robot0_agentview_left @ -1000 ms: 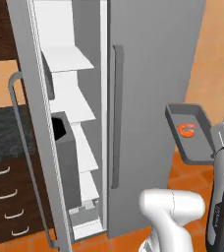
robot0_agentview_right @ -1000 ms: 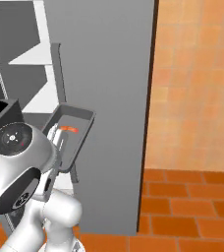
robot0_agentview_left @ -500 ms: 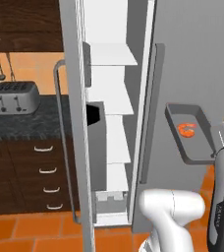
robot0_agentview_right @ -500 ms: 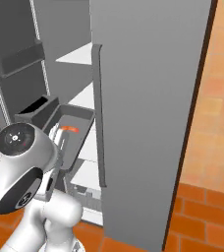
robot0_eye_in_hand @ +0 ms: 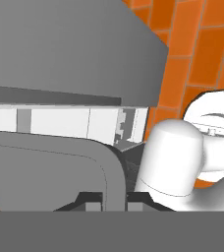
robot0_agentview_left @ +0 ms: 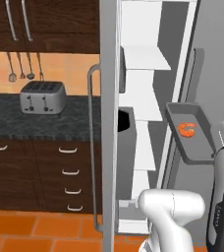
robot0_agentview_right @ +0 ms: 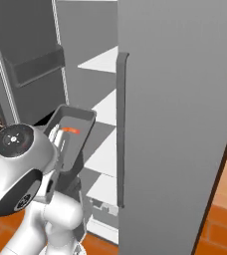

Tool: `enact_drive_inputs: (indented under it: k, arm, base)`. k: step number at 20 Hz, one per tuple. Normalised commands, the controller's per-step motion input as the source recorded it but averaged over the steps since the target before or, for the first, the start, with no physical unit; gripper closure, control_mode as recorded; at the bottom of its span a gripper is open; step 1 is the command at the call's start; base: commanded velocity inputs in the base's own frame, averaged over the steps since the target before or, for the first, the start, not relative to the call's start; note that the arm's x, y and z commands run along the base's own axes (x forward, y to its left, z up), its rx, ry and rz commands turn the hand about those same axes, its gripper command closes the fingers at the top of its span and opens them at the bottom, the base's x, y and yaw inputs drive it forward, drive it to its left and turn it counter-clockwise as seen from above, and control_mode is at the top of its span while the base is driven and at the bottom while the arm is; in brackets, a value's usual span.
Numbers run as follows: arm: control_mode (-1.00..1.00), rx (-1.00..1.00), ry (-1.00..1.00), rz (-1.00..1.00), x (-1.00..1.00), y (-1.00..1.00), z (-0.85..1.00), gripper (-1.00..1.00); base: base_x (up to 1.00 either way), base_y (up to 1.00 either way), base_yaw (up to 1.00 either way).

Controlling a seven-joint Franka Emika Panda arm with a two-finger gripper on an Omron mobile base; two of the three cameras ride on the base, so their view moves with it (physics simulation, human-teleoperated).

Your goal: Take the meat container that has the shrimp and place it on the second highest rack of the freezer. Then take the vegetable container that has the cucumber and broccoli and place it on the highest rack of the freezer.

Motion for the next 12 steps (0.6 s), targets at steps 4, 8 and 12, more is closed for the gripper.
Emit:
enact_drive_inputs:
  k: [4, 8, 12]
  arm:
    - [1.0, 0.0, 0.0, 0.0, 0.0, 0.0, 0.0, 1.0]
    - [1.0, 0.0, 0.0, 0.0, 0.0, 0.0, 0.0, 1.0]
    - [1.0, 0.0, 0.0, 0.0, 0.0, 0.0, 0.0, 1.0]
  base:
    - [0.77, 0.03, 0.33]
    - [0.37, -0.01, 0.28]
    - [0.77, -0.57, 0.17]
